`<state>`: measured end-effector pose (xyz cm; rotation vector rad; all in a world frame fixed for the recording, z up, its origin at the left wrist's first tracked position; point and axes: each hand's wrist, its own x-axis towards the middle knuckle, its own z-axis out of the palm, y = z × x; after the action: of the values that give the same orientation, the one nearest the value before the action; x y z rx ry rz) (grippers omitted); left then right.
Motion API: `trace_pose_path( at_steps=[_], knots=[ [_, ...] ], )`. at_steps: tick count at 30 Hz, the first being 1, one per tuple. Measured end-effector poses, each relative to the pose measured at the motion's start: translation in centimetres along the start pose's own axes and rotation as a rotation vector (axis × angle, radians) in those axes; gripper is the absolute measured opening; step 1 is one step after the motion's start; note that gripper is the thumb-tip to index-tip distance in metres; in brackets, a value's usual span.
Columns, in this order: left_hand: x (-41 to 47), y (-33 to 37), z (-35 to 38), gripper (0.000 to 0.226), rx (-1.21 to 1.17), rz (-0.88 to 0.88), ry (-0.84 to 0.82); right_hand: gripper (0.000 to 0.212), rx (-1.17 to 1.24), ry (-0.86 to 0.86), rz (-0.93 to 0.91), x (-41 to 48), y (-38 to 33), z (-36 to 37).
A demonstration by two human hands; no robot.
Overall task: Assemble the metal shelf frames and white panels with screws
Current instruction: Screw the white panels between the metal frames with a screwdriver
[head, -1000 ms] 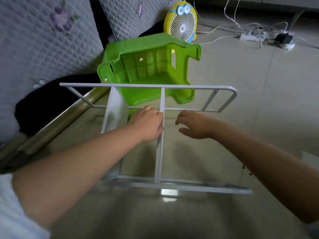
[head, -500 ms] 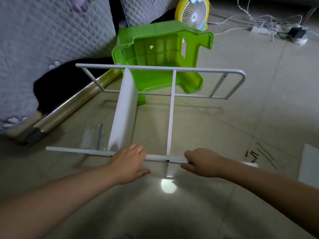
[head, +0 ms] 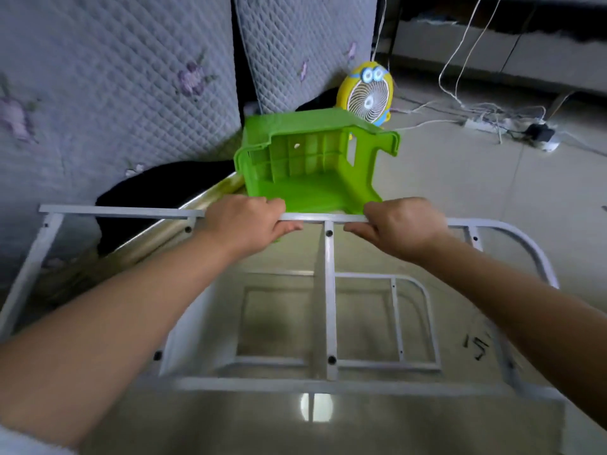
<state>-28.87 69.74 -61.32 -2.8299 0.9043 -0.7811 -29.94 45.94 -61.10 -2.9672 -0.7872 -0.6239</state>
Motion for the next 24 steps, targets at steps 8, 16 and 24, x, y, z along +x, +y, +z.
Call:
trace_pose_path(
  at_steps=[8,16,24],
  knots=[
    [0.5,-1.1,1.0,0.046,-0.195,-0.092,-0.507,0.047,0.172,-0.422,0.027,1.4,-0.4,0.8],
    [3.5,-0.9,5.3,0.046,-0.027,-0.195,-0.543,0.040,0.239,-0.300,0.076,3.2,3.1,5.2],
    [8.6,0.3,8.0,0.046,0.012,-0.465,-0.480,0.029,0.192,-0.374,0.272,6.8,7.5,6.8]
  ],
)
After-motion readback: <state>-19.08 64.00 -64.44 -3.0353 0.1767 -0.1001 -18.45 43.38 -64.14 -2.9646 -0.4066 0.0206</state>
